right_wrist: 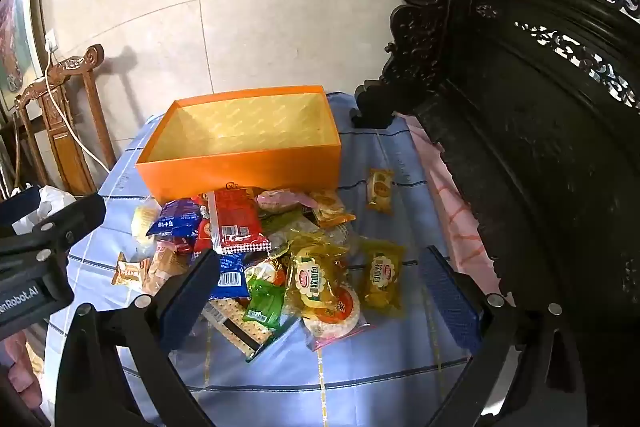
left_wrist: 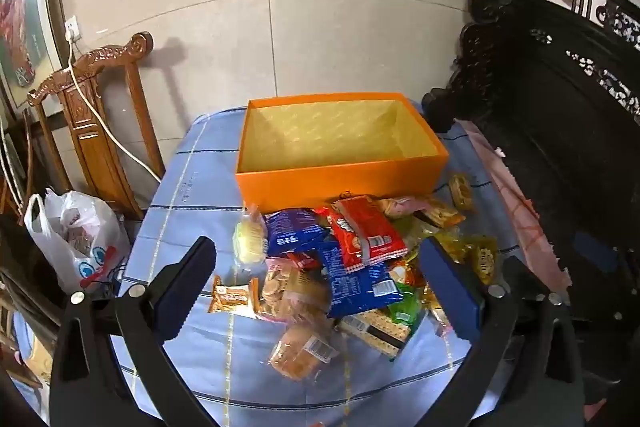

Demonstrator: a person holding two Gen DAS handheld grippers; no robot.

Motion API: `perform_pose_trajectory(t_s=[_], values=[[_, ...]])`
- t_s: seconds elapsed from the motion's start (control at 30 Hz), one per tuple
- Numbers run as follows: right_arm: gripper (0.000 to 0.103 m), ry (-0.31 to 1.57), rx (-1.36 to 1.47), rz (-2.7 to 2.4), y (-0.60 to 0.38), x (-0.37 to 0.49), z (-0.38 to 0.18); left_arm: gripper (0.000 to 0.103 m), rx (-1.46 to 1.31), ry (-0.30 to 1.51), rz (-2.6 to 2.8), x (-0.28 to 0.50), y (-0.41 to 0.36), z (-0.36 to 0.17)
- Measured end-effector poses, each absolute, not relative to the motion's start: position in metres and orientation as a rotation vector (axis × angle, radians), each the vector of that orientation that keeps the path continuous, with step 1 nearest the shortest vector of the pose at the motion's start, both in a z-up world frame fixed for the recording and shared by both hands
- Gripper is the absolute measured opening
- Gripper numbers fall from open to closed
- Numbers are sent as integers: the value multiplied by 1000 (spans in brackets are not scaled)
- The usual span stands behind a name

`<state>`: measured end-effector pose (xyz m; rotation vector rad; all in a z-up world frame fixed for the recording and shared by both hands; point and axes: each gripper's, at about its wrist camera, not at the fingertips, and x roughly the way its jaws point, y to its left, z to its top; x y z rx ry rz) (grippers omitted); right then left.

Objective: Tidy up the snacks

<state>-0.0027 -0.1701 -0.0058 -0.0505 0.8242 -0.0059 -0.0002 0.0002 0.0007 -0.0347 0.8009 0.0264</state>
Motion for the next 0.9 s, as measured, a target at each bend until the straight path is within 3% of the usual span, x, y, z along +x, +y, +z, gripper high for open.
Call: perform_pose_trajectory(t_s=[0.9], values=[[100,797,-84,-94,-174,-10,3,99,18,771,79,-10,1,4]])
